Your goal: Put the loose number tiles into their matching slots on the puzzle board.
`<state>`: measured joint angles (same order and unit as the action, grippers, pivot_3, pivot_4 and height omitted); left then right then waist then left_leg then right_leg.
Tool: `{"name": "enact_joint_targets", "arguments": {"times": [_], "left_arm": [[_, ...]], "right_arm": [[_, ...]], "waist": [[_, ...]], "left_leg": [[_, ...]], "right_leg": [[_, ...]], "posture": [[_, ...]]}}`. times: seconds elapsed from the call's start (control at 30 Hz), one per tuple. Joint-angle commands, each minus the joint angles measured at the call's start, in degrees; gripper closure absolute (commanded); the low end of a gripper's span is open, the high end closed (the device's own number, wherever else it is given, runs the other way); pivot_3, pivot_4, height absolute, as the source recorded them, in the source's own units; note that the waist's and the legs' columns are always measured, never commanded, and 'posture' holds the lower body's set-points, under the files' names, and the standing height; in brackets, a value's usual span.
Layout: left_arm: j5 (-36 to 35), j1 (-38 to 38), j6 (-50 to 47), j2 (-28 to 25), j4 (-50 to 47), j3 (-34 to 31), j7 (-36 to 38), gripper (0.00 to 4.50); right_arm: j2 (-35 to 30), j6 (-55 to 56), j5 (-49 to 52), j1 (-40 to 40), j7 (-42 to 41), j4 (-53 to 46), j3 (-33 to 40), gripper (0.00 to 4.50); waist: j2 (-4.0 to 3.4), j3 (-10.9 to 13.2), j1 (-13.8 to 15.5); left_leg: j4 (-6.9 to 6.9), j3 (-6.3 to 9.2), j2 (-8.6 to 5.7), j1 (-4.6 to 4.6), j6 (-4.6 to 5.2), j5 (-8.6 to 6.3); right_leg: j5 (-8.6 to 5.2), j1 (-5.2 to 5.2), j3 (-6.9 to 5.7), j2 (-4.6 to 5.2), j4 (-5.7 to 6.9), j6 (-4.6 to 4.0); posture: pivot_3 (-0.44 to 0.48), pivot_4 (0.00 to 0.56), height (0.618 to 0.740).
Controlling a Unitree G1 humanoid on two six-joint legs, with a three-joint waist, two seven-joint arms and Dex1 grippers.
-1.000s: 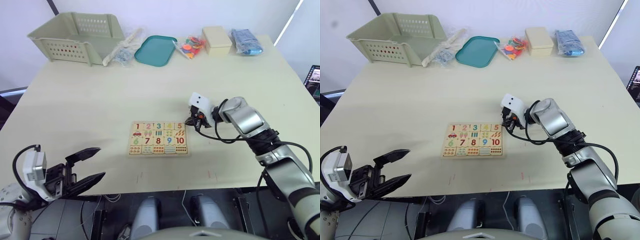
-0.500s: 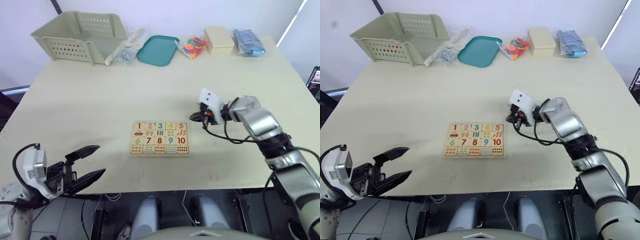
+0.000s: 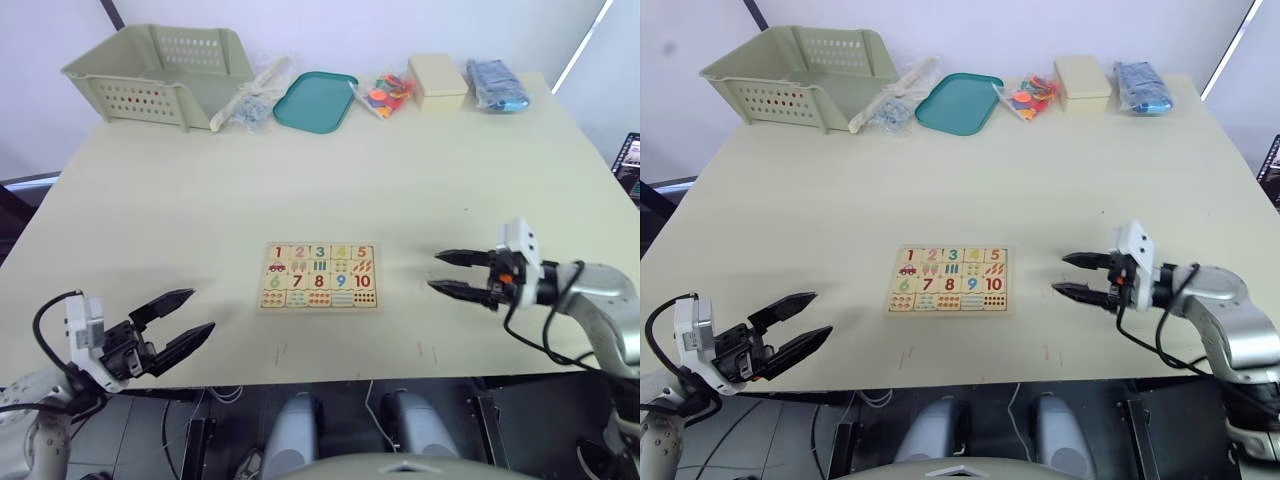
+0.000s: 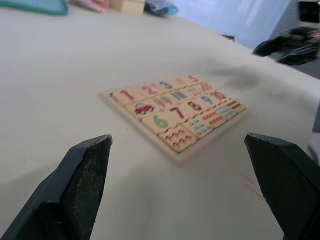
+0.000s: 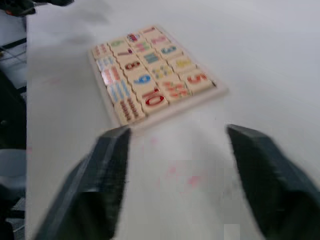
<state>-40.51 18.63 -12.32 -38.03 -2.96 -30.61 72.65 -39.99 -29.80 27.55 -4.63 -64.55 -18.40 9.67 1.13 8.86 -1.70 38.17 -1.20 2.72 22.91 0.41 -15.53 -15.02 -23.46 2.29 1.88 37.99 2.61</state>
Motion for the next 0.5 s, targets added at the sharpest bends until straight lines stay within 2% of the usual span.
{"name": "enact_joint_targets", "arguments": {"times": [0.03,0.23,0.5], "left_arm": [[0.91,1.56,-1.05,-0.85,-0.41,-1.45,-2.61,0.0],[2.48,2.71,-1.4,-0.66,-0.12,-1.66,-6.2,0.0],[4.65,1.91,-1.27,-1.21,0.01,-0.74,-8.2,0.0]], "right_arm": [[-1.72,0.88,2.16,6.2,1.82,-5.53,7.0,0.09],[-2.52,2.12,2.96,14.91,3.89,-8.34,12.09,0.09],[-2.51,3.53,3.4,16.45,5.02,-8.24,11.64,0.09]], "waist": [[0.02,-0.01,0.12],[0.05,-0.03,0.23],[0.06,-0.03,0.73]], "left_leg": [[0.0,0.01,0.0,0.0,0.0,0.0],[0.0,-0.05,0.0,-0.03,0.0,0.0],[0.02,-0.09,0.0,-0.03,0.0,0.0]], "right_leg": [[0.0,0.01,-0.01,-0.01,0.0,0.0],[-0.01,0.02,0.03,-0.04,0.0,0.01],[-0.01,0.02,0.05,-0.05,-0.01,0.01]], "posture": [[0.0,0.15,0.74],[0.0,0.15,0.74],[0.0,0.15,0.74]]}}
